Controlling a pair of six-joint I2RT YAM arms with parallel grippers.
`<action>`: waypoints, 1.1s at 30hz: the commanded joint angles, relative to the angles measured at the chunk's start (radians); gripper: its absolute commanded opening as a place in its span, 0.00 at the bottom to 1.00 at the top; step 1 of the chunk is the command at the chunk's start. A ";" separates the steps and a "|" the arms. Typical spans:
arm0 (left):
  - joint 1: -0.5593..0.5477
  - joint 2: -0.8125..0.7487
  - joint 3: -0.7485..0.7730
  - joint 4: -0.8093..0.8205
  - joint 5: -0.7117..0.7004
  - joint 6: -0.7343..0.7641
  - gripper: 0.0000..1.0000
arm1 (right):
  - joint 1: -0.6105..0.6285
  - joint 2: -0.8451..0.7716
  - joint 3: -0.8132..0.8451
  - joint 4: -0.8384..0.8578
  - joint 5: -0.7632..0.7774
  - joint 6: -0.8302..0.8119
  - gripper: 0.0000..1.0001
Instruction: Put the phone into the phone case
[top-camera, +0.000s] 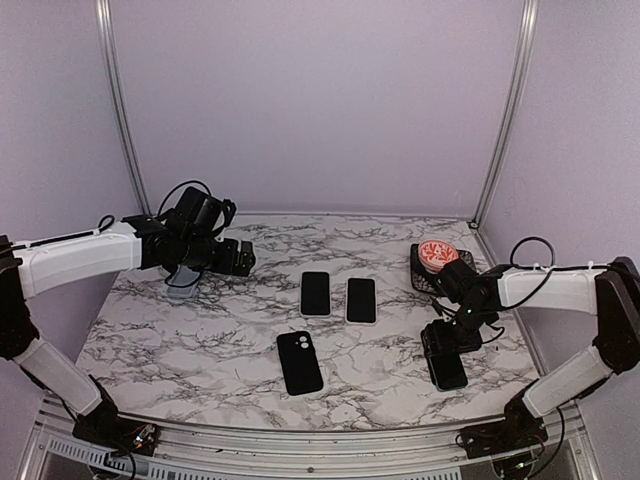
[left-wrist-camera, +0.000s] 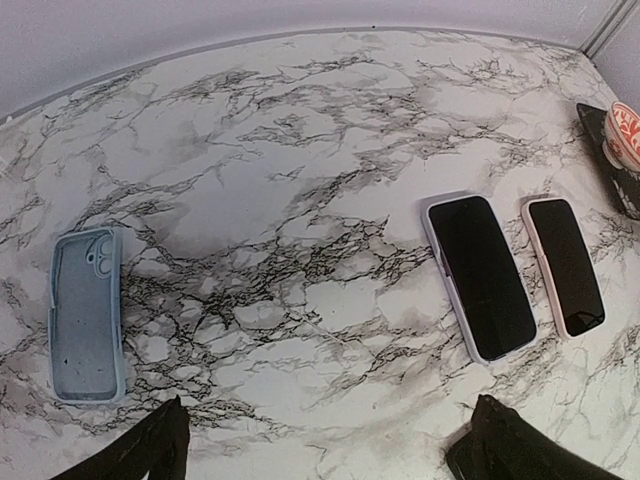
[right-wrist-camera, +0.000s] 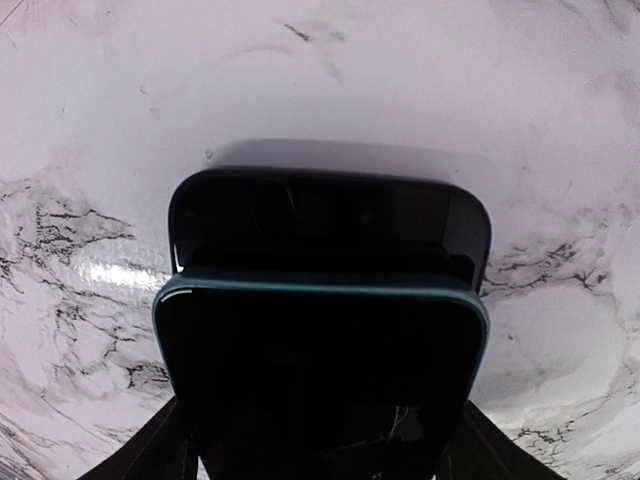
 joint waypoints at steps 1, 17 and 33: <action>0.012 0.010 -0.014 0.015 0.027 -0.017 0.99 | -0.007 -0.013 0.047 -0.018 0.012 -0.021 0.42; 0.082 0.119 -0.081 0.103 0.361 -0.209 0.99 | 0.422 -0.240 0.108 0.468 0.525 0.284 0.25; 0.133 -0.014 -0.112 0.120 0.222 -0.183 0.99 | 0.804 0.446 0.604 0.529 0.556 0.299 0.20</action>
